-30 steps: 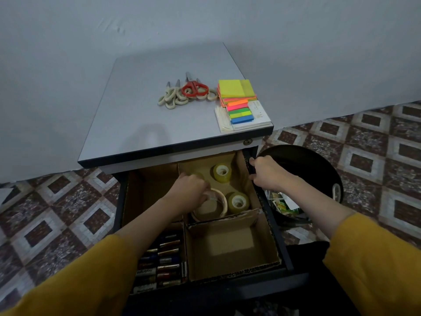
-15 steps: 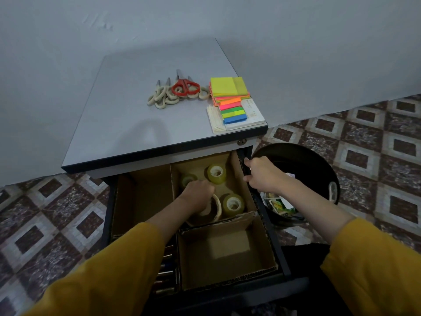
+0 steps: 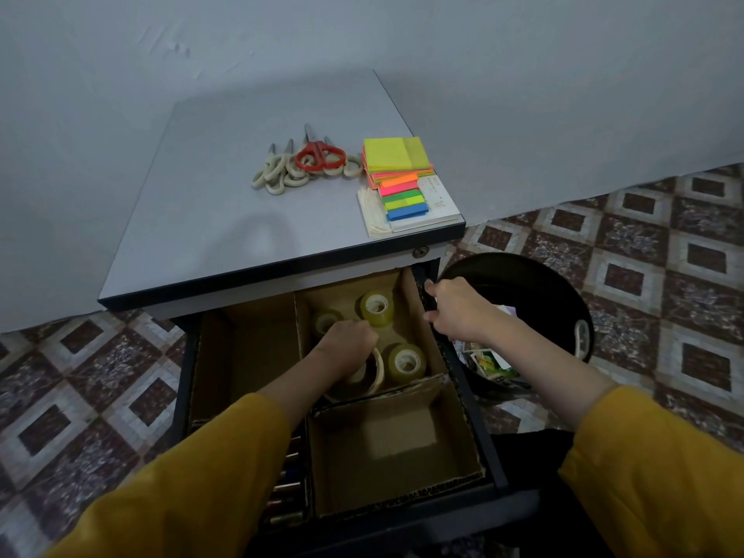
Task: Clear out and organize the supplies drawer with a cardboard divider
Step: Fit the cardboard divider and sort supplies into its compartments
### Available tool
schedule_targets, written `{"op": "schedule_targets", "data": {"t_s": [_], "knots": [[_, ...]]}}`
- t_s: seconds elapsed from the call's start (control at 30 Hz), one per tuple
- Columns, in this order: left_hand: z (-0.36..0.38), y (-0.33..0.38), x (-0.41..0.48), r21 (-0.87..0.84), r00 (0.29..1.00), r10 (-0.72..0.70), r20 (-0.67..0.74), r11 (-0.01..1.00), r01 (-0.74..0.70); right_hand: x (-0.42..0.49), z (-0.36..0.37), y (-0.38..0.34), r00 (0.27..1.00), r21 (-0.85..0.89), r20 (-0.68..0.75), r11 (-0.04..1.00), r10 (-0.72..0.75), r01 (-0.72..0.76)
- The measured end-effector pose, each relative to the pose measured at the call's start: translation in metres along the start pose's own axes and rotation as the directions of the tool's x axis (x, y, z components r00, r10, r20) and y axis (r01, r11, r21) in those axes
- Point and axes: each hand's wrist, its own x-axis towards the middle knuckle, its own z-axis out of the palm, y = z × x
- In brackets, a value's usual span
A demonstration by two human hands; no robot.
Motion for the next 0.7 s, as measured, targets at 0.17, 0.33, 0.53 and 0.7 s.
{"op": "schedule_targets", "data": {"t_s": [0.17,0.33,0.53,0.7], "knots": [[-0.003,0.0,-0.006,-0.066,0.999,-0.037,0.025,0.997,0.038,-0.001,-0.001,-0.003,1.0,-0.01,0.006,1.0,0.005,-0.005],[-0.011,-0.008,-0.027,-0.17,0.998,-0.046,-0.047,0.985,0.037,-0.01,-0.004,-0.01,1.0,0.022,-0.018,1.0,0.017,-0.017],[-0.033,-0.031,-0.077,-0.247,0.937,-0.074,-0.342,0.969,-0.014,-0.027,-0.009,-0.026,0.995,0.064,-0.098,0.998,0.011,-0.005],[-0.064,-0.062,-0.108,-0.349,0.779,-0.219,-0.588,0.937,0.001,-0.028,-0.028,-0.063,0.975,0.086,-0.164,0.982,-0.151,0.166]]}}
